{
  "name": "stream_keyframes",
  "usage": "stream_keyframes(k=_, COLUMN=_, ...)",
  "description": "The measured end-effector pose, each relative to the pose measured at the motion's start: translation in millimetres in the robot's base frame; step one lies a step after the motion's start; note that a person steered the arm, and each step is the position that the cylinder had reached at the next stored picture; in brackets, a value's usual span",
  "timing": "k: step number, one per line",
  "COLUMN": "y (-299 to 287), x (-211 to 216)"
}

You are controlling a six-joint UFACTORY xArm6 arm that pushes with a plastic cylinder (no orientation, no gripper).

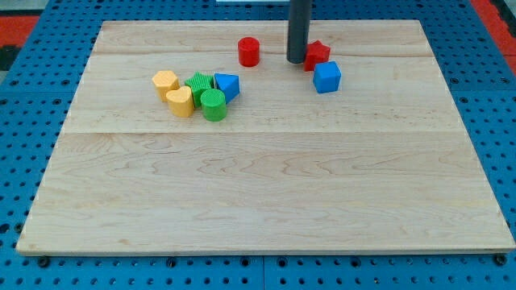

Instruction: Move the blue triangle down to the blue cube

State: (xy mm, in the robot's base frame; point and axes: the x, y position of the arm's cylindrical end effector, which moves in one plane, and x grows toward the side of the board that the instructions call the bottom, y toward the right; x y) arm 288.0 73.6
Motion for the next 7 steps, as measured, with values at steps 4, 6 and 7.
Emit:
stream_keyframes(k=4, y=-123, x=27)
stream_keyframes(k=6, y=-152, x=52)
stream_keyframes(k=7, y=-139, x=66)
